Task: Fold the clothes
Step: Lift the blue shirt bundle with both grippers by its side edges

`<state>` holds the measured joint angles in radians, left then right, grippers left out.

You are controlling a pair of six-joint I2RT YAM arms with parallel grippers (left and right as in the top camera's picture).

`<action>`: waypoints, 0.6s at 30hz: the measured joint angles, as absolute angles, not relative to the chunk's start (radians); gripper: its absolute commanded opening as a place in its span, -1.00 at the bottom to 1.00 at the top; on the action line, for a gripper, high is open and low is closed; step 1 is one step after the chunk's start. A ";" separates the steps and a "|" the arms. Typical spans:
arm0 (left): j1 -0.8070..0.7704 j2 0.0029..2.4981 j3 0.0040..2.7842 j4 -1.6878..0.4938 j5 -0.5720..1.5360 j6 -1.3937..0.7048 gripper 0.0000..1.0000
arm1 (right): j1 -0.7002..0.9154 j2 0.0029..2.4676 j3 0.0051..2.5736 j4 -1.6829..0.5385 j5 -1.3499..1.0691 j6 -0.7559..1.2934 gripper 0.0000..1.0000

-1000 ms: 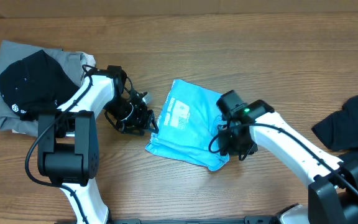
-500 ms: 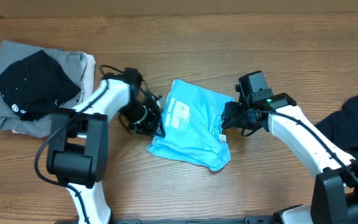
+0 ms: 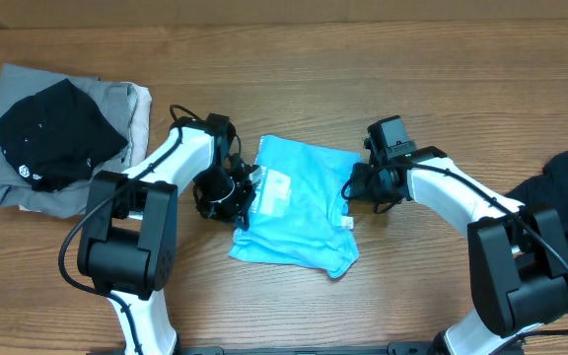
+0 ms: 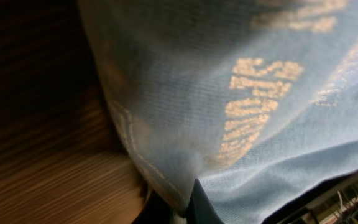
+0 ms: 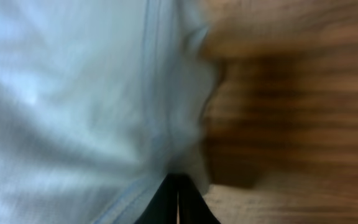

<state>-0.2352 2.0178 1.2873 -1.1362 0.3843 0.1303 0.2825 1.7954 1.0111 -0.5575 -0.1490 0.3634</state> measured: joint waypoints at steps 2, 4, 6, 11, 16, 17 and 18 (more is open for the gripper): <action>-0.223 2.018 1.287 -1.142 0.359 0.131 -0.92 | 0.263 1.795 1.011 -0.527 -0.134 0.362 -0.92; -0.212 2.018 1.287 -1.145 0.345 0.130 -0.90 | 0.237 1.795 1.011 -0.499 -0.121 0.361 -0.92; -0.199 2.018 1.287 -1.145 0.335 0.131 -0.83 | 0.214 1.795 1.011 -0.473 -0.114 0.355 -0.92; -0.168 2.018 1.287 -1.145 0.313 0.130 0.14 | 0.179 1.795 1.011 -0.483 -0.201 0.286 0.04; -0.130 2.018 1.305 -1.155 0.327 0.133 0.18 | 0.192 1.795 1.011 -0.585 -0.342 0.186 0.03; -0.124 2.018 1.320 -1.164 0.347 0.136 0.18 | 0.200 1.795 1.011 -0.591 -0.363 0.167 0.04; -0.120 2.018 1.341 -1.177 0.371 0.136 0.19 | 0.208 1.795 1.011 -0.591 -0.375 0.152 0.04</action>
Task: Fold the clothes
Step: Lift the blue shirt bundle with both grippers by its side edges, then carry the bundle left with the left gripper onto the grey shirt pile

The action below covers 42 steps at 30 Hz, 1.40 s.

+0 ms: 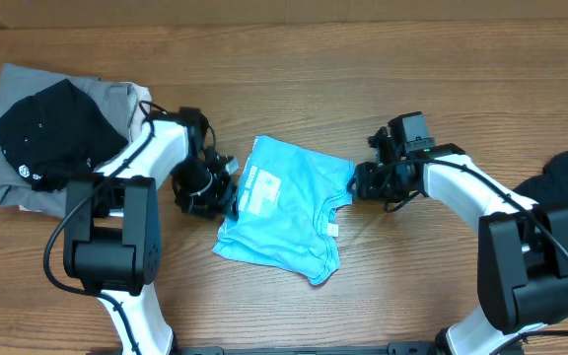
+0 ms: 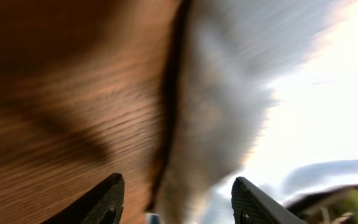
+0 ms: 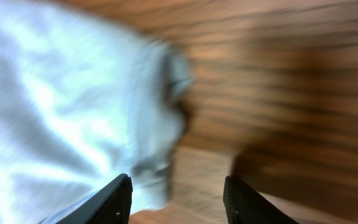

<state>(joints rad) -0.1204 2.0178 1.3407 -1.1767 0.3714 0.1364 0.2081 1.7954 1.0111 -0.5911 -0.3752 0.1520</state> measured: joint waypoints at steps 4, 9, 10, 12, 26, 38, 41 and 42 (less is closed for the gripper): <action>-0.115 2.018 1.461 -1.217 0.482 0.139 0.18 | 0.259 1.795 1.008 -0.545 -0.389 0.110 -0.07; -0.155 2.018 1.552 -1.286 0.580 0.151 0.19 | 0.282 1.795 1.008 -0.529 -0.393 0.091 -0.21; -0.174 2.018 1.553 -1.295 0.584 0.157 0.20 | 0.282 1.795 1.008 -0.523 -0.393 0.089 -0.25; -0.216 2.018 1.550 -1.299 0.576 0.161 0.21 | 0.281 1.795 1.008 -0.511 -0.392 0.082 -0.36; -0.423 2.007 1.297 -1.082 0.364 0.027 -0.24 | 0.281 1.825 1.006 -0.456 -0.360 0.078 -0.92; -0.424 1.995 1.251 -1.137 0.270 0.002 -0.34 | 0.266 1.825 1.006 -0.354 -0.258 0.119 -0.92; -0.423 1.991 1.251 -1.143 0.245 0.002 -0.17 | 0.248 1.826 1.006 -0.352 -0.255 0.123 -0.92; -0.422 1.989 1.251 -1.144 0.237 -0.001 -0.17 | 0.241 1.826 1.006 -0.353 -0.257 0.124 -0.92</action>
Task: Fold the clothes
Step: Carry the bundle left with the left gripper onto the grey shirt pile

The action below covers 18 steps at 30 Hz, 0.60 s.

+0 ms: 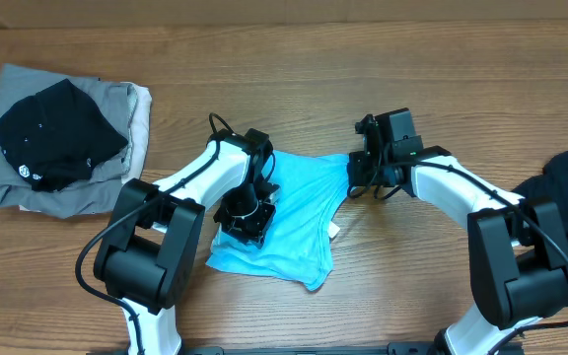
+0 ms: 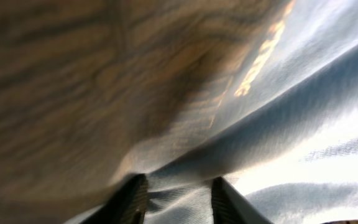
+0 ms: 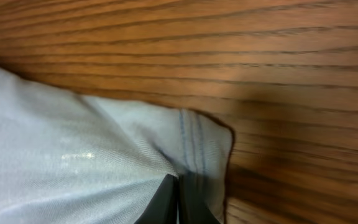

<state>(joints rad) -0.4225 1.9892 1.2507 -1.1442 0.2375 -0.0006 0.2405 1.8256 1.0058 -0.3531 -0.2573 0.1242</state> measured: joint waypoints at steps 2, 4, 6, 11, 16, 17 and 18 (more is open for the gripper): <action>-0.419 1.987 1.251 -1.146 0.223 -0.002 -0.16 | 0.222 1.826 1.006 -0.359 -0.262 0.130 -0.53; -0.412 1.986 1.252 -1.159 0.202 -0.002 -0.17 | 0.199 1.826 1.006 -0.372 -0.268 0.134 -0.10; -0.403 1.986 1.257 -1.175 0.189 -0.002 -0.17 | 0.175 1.825 1.007 -0.397 -0.286 0.129 0.04; -0.390 1.988 1.361 -1.244 0.196 -0.001 -0.11 | 0.166 1.785 1.012 -0.485 -0.326 0.128 0.11; -0.389 1.988 1.535 -1.314 0.244 0.004 0.24 | 0.167 1.634 1.019 -0.587 -0.342 0.128 0.17; -0.385 1.988 1.565 -1.317 0.251 0.005 0.47 | 0.167 1.599 1.025 -0.615 -0.345 0.128 0.18; -0.377 1.988 1.596 -1.315 0.258 0.000 0.79 | 0.167 1.572 1.029 -0.640 -0.345 0.128 0.18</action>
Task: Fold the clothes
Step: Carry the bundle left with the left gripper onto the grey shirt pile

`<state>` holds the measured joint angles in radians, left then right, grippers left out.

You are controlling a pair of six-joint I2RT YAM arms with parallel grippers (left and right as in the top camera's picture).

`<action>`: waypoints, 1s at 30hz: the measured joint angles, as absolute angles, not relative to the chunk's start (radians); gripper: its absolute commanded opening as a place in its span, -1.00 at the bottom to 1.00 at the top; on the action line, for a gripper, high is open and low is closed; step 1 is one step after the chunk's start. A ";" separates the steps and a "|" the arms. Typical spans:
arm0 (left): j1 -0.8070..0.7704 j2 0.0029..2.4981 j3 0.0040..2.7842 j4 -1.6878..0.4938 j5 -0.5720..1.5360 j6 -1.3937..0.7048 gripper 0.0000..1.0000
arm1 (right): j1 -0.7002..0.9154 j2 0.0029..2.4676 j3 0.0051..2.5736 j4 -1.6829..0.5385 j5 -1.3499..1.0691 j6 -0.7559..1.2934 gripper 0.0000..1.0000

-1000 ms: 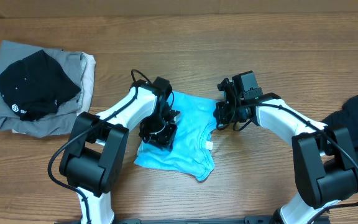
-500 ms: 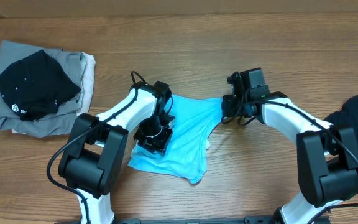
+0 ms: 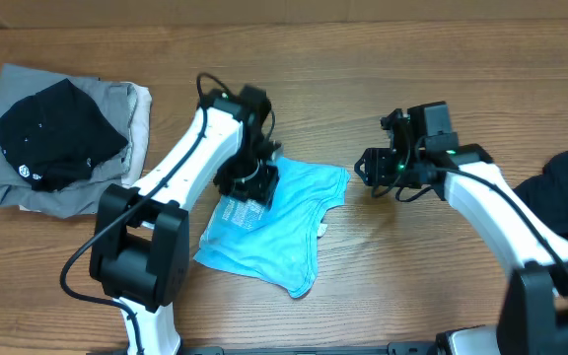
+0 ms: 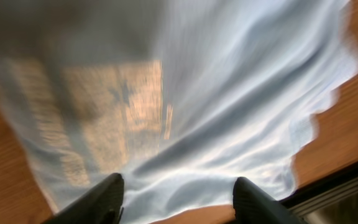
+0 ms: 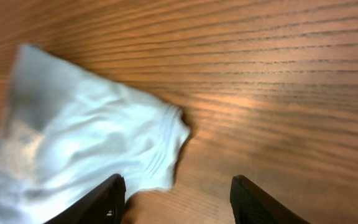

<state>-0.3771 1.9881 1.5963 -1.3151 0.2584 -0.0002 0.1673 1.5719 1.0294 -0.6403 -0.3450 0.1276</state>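
Observation:
A light blue T-shirt (image 3: 279,217) lies crumpled on the wooden table, its printed panel (image 3: 238,212) at the left. My left gripper (image 3: 252,180) hangs open over the shirt's upper left part; the left wrist view shows cloth (image 4: 216,112) below its spread fingers (image 4: 104,199). My right gripper (image 3: 371,170) stands open to the right of the shirt, apart from it. In the right wrist view the shirt's corner (image 5: 135,143) lies ahead of the open fingers (image 5: 107,202).
A stack of folded grey clothes (image 3: 28,187) with a black garment (image 3: 57,133) on top sits at the far left. Another black garment lies at the right edge. Bare wood (image 3: 412,266) surrounds the shirt.
Both grippers have opened and let go of the shirt. The left gripper now hangs above the shirt's upper left; the right gripper has drawn back to the right. The shirt lies flatter.
Both grippers were shut on opposite edges of the blue shirt. Then they stood open beside it, the shirt a little further left. Later they were shut on it again, with cloth drawn across. Now both are open and the shirt lies released.

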 measured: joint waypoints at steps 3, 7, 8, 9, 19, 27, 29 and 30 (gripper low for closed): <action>-0.337 1.988 1.626 -1.284 0.270 -0.016 1.00 | 0.167 1.520 1.035 -0.706 -0.352 0.127 0.18; -0.223 1.988 1.604 -1.234 0.290 -0.027 0.99 | 0.167 1.513 1.036 -0.796 -0.353 0.128 0.21; -0.194 1.990 1.589 -1.221 0.303 -0.024 1.00 | 0.168 1.513 1.036 -0.812 -0.354 0.127 0.22; -0.163 1.994 1.570 -1.214 0.318 -0.020 1.00 | 0.170 1.513 1.036 -0.824 -0.355 0.127 0.23; -0.091 2.067 1.394 -1.086 0.486 0.068 1.00 | 0.172 1.513 1.036 -0.855 -0.355 0.127 0.25; -0.142 2.050 1.327 -0.990 0.579 0.120 0.48 | 0.172 1.513 1.036 -0.848 -0.356 0.128 0.25; -0.149 2.049 1.304 -0.958 0.603 0.142 0.21 | 0.172 1.513 1.036 -0.850 -0.355 0.128 0.26; -0.150 2.049 1.295 -0.947 0.617 0.153 -0.07 | 0.172 1.513 1.036 -0.851 -0.356 0.129 0.25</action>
